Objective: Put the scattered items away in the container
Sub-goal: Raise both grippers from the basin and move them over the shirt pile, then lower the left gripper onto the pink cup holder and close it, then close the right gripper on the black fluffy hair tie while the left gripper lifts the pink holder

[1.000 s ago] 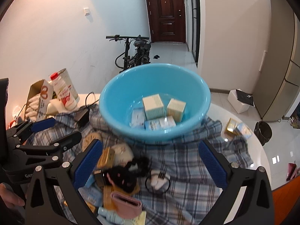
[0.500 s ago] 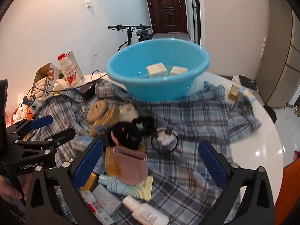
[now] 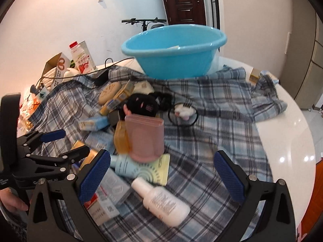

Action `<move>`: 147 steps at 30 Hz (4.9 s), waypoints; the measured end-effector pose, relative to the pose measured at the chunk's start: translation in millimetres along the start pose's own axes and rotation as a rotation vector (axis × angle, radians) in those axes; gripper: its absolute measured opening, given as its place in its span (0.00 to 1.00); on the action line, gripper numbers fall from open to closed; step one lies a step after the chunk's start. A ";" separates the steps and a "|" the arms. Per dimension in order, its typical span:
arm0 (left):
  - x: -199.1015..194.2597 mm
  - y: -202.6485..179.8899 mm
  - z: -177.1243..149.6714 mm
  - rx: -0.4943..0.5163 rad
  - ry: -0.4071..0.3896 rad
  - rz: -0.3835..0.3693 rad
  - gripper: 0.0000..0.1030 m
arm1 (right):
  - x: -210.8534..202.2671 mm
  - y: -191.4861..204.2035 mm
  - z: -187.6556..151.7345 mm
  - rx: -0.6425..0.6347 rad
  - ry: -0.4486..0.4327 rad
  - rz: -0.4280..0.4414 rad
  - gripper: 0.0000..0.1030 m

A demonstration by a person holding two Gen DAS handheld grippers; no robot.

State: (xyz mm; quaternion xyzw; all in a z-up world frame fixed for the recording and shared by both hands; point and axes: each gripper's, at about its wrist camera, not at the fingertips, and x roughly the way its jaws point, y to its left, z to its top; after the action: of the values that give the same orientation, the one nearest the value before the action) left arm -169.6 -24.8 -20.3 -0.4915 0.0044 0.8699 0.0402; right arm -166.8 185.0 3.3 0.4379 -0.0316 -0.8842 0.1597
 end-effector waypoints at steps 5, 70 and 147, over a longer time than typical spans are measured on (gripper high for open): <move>10.0 5.2 -14.6 -0.036 0.038 -0.030 0.86 | 8.5 -0.6 -16.5 0.001 0.035 0.011 0.99; 34.8 -100.6 59.1 0.091 0.002 -0.092 0.86 | 13.7 -113.7 -8.5 0.240 -0.022 -0.151 0.99; 10.2 34.5 44.8 -0.076 -0.081 0.003 0.63 | 66.6 17.4 61.6 -0.031 0.060 0.009 0.99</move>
State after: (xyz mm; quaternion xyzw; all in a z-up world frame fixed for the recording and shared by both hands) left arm -215.7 -56.4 -6.9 -0.4572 -0.0297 0.8887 0.0201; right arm -248.4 142.6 -6.4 0.4617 -0.0151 -0.8702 0.1714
